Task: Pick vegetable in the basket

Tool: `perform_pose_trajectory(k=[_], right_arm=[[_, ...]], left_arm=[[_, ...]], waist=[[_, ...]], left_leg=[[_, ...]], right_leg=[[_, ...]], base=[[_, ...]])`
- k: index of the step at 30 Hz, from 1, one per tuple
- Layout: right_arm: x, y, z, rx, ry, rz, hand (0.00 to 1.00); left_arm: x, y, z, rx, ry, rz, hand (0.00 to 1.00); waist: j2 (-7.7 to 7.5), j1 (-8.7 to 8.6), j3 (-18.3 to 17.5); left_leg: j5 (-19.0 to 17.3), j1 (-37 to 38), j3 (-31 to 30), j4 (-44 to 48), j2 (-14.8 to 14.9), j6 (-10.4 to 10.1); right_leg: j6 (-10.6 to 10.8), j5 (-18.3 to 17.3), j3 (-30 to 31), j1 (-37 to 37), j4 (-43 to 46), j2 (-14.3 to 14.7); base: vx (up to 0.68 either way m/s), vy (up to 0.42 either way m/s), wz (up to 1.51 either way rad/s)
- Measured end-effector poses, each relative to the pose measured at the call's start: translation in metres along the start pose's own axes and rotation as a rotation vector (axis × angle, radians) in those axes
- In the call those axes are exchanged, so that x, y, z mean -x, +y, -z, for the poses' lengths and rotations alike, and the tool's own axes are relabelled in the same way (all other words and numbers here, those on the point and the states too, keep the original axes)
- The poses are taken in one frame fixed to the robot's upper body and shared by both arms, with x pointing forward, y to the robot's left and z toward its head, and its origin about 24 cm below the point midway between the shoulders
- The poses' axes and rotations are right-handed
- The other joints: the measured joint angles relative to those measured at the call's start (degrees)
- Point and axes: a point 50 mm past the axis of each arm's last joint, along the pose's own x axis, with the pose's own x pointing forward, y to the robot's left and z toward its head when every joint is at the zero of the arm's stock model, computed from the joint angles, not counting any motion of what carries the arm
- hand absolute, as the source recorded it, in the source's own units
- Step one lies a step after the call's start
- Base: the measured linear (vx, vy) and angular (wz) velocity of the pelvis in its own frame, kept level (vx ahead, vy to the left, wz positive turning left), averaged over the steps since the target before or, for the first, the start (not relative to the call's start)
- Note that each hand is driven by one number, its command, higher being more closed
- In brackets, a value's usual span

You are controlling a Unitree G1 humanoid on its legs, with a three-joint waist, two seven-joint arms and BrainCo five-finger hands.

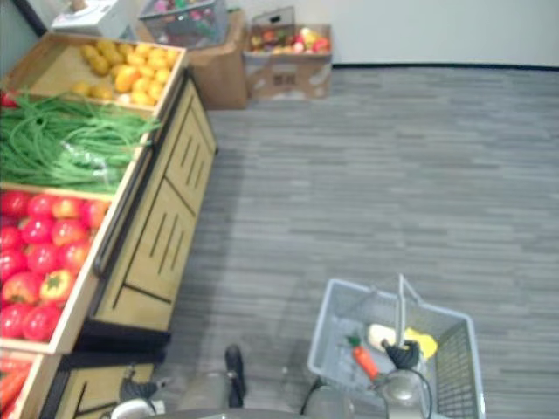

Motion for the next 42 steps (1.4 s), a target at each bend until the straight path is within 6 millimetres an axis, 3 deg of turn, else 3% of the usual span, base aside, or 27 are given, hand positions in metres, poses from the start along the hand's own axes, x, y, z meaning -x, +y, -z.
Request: perform_pose_trajectory(k=[1,3,10,14,16,21,30,42], right_arm=[[0.002,0.003,0.002,-0.006,0.006,-0.006,1.0],[0.003,0.003,0.002,-0.015,0.001,-0.005,1.0],[0.004,0.005,0.009,-0.031,0.033,-0.005,1.0],[0.006,0.009,0.015,-0.031,0.065,-0.02,1.0],[0.008,0.015,0.022,-0.028,0.101,-0.052,1.0],[0.016,0.02,0.041,-0.03,0.184,-0.077,1.0],[0.036,0.035,0.077,-0.233,0.426,-0.073,1.0],[0.038,0.042,0.081,-0.238,0.469,-0.135,1.0]], left_arm=[[-0.001,0.003,-0.003,-0.003,-0.013,-0.006,0.0],[-0.002,0.004,-0.002,-0.008,-0.01,-0.008,0.0],[-0.005,0.011,-0.001,-0.048,-0.014,-0.01,0.0],[-0.004,0.007,-0.002,-0.051,-0.019,0.012,0.0],[-0.004,0.008,-0.002,-0.04,-0.016,0.015,0.0],[0.001,0.002,0.015,-0.044,0.05,0.045,0.0],[0.01,-0.001,0.042,0.035,0.197,0.044,0.0],[0.008,-0.004,0.043,-0.017,0.198,0.135,0.0]], waist=[[-1.24,-0.12,-0.3],[-2.14,0.01,-0.4],[-2.14,0.01,-0.3],[-2.56,0.04,-0.5],[-3.28,0.28,-0.8],[-2.26,0.45,-2.7],[-2.65,0.74,-3.6],[-2.65,0.08,-3.9]], left_leg=[[0.0,0.2,0.1,-0.4,-0.8,0.0],[0.0,1.3,1.2,-1.5,-1.9,0.0],[0.0,6.1,3.5,-5.5,-2.0,0.1],[1.7,6.6,3.9,-8.7,-2.9,1.6],[2.6,6.0,4.1,-10.1,-3.9,1.9],[3.2,6.0,2.4,-10.1,-3.3,1.6],[3.0,7.3,1.4,-10.2,-3.4,1.4],[2.4,9.9,1.0,-10.3,-3.6,0.7]], right_leg=[[0.5,0.3,0.3,0.0,-0.5,-0.8],[0.9,0.5,1.5,0.1,-0.5,-1.7],[2.1,-0.2,6.8,-4.8,10.5,-3.3],[2.2,-0.2,9.3,-5.0,7.9,-3.1],[3.6,-1.2,10.2,-3.8,3.3,-3.2],[4.3,-0.4,8.6,-0.7,-1.7,-1.7],[4.1,0.6,8.0,2.4,-4.2,-0.6],[4.0,0.5,7.4,5.8,-5.7,-0.2]], base=[[0.12,0.092,0.06],[0.12,0.118,-0.15],[0.02,0.06,-0.28],[-0.06,0.023,-0.14],[-0.11,0.012,-0.03],[-0.07,-0.015,0.17],[0.04,-0.014,0.06],[0.01,-0.003,0.0]])
